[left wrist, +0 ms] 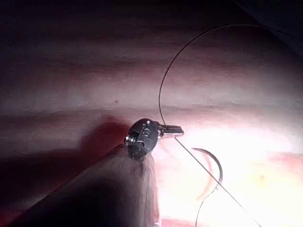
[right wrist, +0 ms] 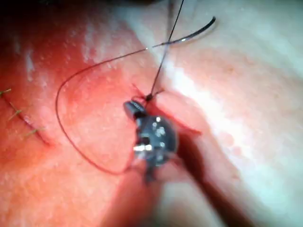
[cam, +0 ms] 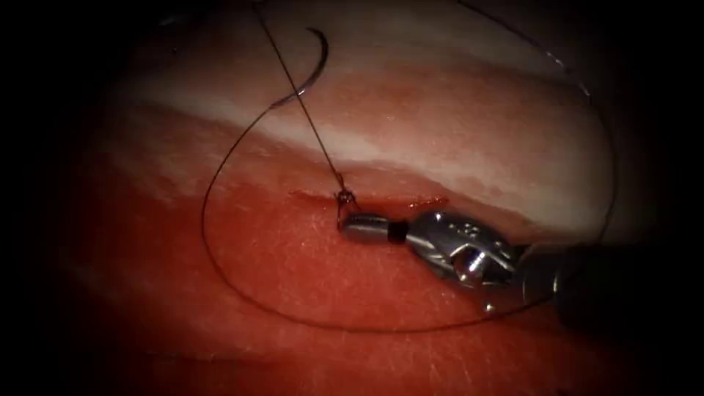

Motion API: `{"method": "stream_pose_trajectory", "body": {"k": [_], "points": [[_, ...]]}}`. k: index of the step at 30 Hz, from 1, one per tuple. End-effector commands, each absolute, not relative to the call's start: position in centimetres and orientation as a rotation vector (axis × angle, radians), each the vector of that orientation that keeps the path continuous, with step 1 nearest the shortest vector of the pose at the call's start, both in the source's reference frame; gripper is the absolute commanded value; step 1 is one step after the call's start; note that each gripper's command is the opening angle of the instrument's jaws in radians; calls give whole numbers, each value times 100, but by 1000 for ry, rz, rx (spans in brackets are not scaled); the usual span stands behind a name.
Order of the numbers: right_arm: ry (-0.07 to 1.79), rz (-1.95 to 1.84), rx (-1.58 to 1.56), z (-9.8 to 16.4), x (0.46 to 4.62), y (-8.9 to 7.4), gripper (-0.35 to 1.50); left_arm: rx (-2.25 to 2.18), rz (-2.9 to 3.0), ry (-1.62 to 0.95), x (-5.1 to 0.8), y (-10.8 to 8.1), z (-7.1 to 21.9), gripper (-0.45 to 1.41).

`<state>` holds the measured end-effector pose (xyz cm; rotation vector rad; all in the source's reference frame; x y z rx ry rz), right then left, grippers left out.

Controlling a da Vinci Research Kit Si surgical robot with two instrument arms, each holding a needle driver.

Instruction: Wound Closure

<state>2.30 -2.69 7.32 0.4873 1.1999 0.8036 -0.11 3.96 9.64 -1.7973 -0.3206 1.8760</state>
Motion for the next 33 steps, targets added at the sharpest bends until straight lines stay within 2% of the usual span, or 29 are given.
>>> {"method": "stream_pose_trajectory", "body": {"k": [1, 11, 21, 24, 33], "points": [[1217, 747, 456, 740, 236, -271, -35, -1797, 1877, -316, -14, 404, 971, -45], [1399, 339, 254, 744, 241, -275, -35, -1755, 1890, -275, -12, 426, 998, -45], [1505, 167, 220, 725, 246, -288, -35, -1703, 1915, -222, 0, 442, 1030, -45], [1499, 223, 225, 717, 249, -291, -35, -1691, 1921, -211, 3, 443, 1034, -45], [1415, 701, 498, 712, 257, -295, -35, -1655, 1931, -183, 7, 442, 1038, -45]]}}
